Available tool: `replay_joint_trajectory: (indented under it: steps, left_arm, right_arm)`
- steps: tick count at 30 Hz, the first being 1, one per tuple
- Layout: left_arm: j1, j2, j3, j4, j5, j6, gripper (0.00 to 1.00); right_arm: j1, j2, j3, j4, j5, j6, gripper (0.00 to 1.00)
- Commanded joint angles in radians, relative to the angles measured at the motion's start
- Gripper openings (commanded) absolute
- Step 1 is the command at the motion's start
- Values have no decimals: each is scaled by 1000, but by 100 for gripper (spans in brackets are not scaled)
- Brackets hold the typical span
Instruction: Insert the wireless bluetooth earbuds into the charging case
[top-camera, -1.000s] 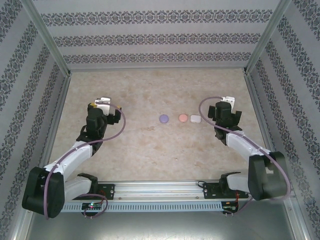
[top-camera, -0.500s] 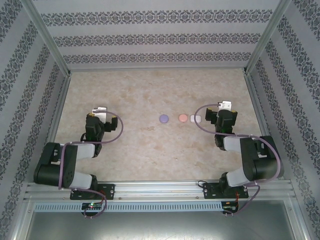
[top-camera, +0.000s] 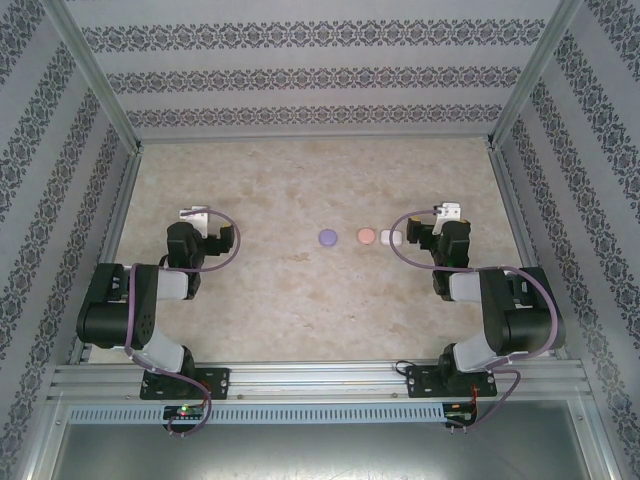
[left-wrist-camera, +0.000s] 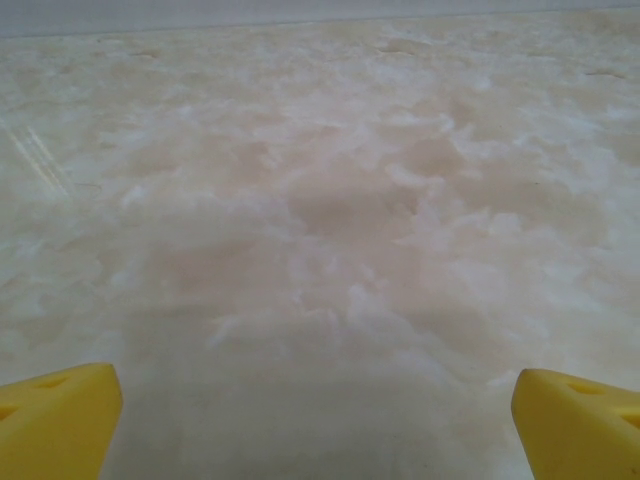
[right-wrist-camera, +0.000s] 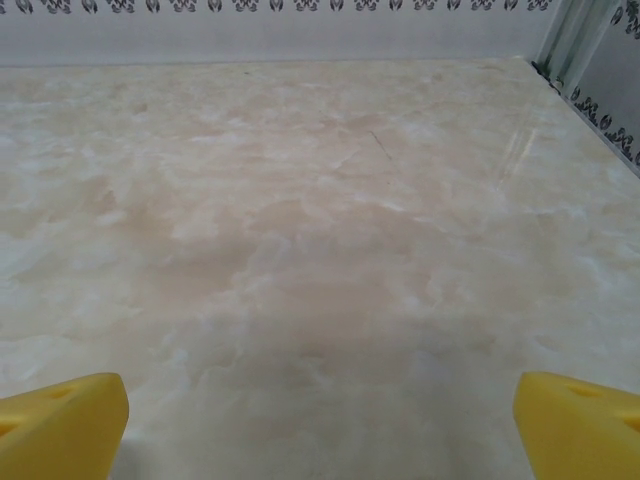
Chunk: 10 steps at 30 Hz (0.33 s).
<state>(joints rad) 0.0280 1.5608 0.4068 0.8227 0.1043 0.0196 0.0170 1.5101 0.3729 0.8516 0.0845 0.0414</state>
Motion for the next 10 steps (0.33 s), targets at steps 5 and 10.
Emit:
replay_joint_trajectory:
  steps: [5, 10]
  left_arm:
    - [-2, 4, 13, -2, -9, -23, 100]
    - [-10, 2, 12, -2, -32, -21, 100]
  right_arm:
    - [-3, 5, 29, 14, -51, -8, 98]
    - [-3, -6, 14, 30, -53, -13, 98]
